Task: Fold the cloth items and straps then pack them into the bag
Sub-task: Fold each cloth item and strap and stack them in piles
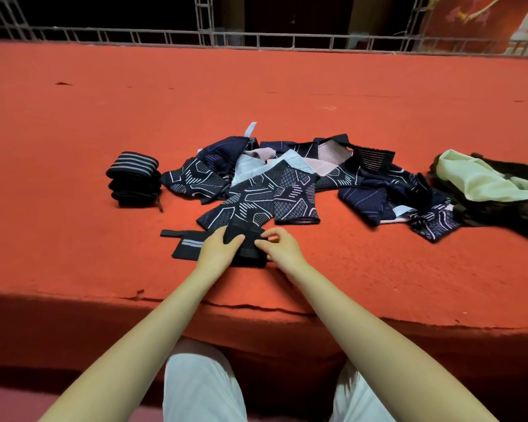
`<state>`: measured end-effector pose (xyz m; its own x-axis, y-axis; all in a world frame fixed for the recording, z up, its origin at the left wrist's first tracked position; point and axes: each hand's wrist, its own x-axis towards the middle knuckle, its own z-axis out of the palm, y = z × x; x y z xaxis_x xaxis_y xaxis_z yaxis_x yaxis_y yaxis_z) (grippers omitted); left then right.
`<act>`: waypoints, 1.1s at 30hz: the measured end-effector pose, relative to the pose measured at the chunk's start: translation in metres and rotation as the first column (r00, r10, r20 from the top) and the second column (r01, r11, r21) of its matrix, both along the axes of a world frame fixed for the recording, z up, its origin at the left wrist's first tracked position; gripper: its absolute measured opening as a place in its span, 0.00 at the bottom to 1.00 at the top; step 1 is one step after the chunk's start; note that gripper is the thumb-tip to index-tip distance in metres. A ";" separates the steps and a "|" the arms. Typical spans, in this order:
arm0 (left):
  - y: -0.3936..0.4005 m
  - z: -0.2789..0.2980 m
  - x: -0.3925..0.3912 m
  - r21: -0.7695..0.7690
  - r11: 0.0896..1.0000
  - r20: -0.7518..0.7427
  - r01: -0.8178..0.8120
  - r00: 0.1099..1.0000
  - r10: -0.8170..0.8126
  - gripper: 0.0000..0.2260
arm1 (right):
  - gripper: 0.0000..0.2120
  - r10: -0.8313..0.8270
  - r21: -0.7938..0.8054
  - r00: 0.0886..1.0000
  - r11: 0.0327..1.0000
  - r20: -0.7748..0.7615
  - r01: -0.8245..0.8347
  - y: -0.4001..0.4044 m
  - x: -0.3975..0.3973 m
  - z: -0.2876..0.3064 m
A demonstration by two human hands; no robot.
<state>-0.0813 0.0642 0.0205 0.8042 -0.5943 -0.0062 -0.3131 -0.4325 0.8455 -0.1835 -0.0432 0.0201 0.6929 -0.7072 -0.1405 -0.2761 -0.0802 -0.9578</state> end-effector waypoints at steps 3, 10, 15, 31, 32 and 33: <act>0.003 -0.007 0.004 0.155 0.986 0.307 -0.064 0.951 0.014 0.24 | 0.18 -0.021 0.009 0.997 1.000 -0.068 0.022 -0.003 0.003 0.002; 0.008 -0.011 0.012 0.229 0.973 0.283 -0.008 0.957 -0.059 0.23 | 0.17 0.091 -0.029 0.972 0.995 -0.216 -0.099 -0.009 0.012 -0.002; 0.025 0.000 0.038 0.213 0.976 0.274 -0.039 0.962 -0.021 0.14 | 0.02 0.046 -0.023 0.983 0.998 -0.176 -0.051 -0.008 0.010 0.005; 0.035 0.003 0.030 -0.132 0.978 -0.369 -0.161 0.924 0.102 0.14 | 0.19 0.023 -0.663 0.917 0.684 -0.399 -0.306 0.018 0.022 0.044; 0.036 0.003 0.029 -0.135 0.976 -0.397 -0.172 0.912 0.105 0.14 | 0.19 0.098 -0.621 0.920 0.710 -0.379 -0.331 0.026 0.025 0.042; 0.036 0.003 0.027 -0.152 0.973 -0.420 -0.176 0.902 0.097 0.13 | 0.21 0.164 -0.573 0.916 0.736 -0.365 -0.360 0.031 0.028 0.039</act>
